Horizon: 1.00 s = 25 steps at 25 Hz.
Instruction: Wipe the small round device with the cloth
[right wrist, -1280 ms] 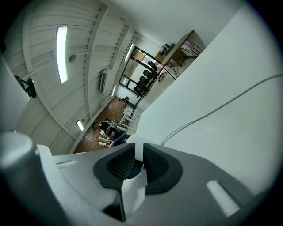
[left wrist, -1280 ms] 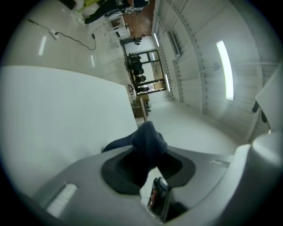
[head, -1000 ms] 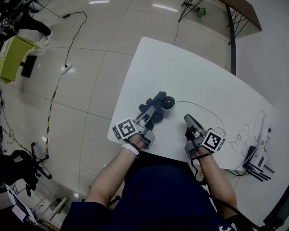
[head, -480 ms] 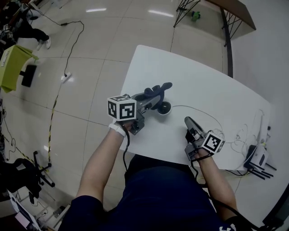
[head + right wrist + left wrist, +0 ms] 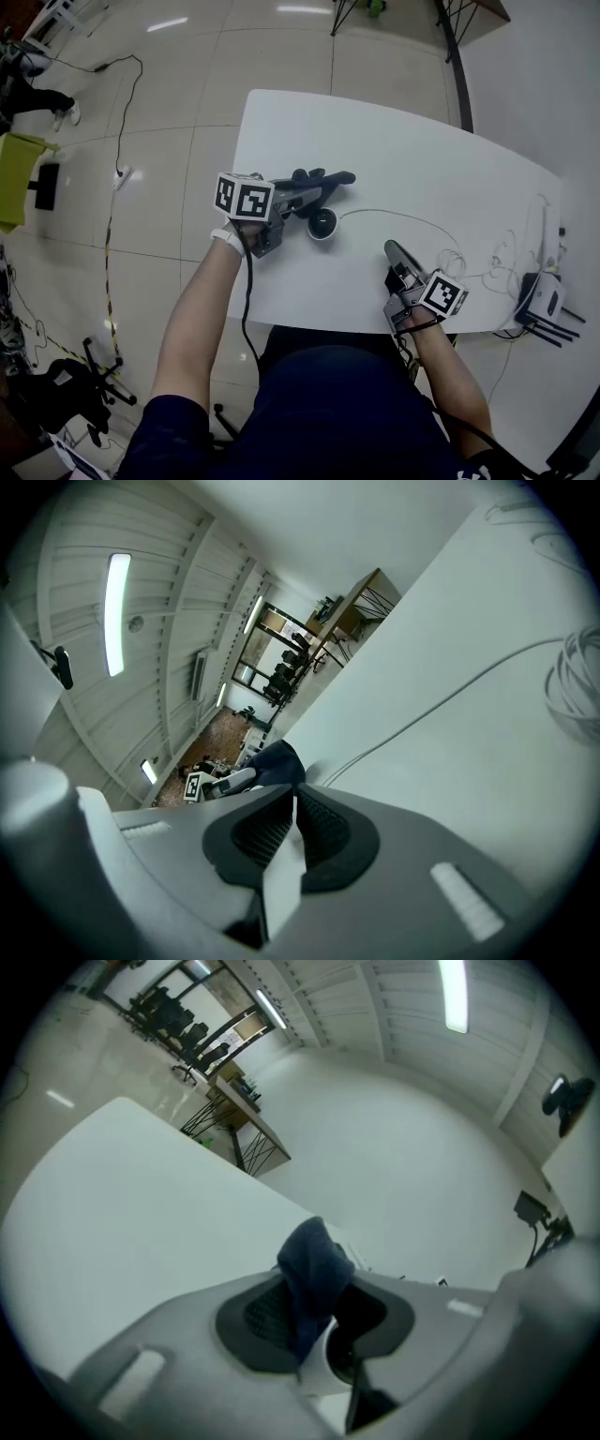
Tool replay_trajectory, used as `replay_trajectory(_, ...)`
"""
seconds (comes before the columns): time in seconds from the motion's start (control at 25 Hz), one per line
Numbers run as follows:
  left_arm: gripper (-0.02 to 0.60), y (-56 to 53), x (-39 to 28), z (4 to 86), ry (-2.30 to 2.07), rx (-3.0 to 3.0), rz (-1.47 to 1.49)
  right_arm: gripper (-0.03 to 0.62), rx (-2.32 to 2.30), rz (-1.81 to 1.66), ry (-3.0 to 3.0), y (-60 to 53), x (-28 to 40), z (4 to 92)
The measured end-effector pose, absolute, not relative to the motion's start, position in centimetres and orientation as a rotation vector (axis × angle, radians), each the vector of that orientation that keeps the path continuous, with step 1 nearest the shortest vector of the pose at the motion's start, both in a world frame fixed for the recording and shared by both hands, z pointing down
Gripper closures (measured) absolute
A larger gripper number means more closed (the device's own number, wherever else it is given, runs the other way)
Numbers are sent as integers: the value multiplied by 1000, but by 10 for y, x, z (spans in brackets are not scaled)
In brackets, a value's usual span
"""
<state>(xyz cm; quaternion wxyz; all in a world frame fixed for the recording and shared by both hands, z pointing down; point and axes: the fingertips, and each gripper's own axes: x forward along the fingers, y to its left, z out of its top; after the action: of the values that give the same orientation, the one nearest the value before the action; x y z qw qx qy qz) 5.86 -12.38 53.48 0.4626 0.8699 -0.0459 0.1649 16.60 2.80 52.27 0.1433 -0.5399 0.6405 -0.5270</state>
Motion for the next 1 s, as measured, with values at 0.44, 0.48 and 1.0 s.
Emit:
replay_trajectory(0.44,482,-114,42,551,-159,1981,241,572,-1548,-1521,1840,25,172,527)
replay_trajectory(0.48,483,-109,40,551,-182,1969,212,572,-1530,-1522,1847,24,171,527)
replay_trajectory(1.0,482,-45,-10,554,-543,1725,-222,572,-1376,-1574,1998,13,140,526)
